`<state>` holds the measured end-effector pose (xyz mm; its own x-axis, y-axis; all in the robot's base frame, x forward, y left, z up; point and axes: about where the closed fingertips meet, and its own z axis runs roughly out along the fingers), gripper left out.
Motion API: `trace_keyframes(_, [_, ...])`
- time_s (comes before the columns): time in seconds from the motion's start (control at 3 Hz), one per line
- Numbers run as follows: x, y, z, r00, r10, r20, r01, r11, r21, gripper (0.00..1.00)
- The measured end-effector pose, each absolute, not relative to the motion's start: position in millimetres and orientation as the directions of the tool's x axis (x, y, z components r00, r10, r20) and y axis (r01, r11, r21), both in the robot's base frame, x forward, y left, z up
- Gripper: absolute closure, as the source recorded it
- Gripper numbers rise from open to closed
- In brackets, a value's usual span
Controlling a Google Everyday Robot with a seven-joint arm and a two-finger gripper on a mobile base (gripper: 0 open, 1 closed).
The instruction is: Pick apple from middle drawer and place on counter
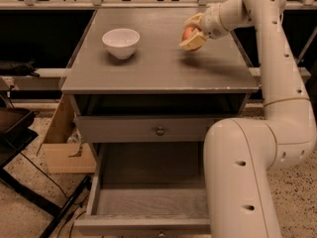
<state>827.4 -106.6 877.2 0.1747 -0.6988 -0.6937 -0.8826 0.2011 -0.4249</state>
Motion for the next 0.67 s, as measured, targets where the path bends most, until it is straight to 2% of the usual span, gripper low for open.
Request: trace_keyframes(0.67, [827.4, -106.5, 877.1, 0.175, -0.699, -0.694, -0.883, 0.201, -0.425, 0.11])
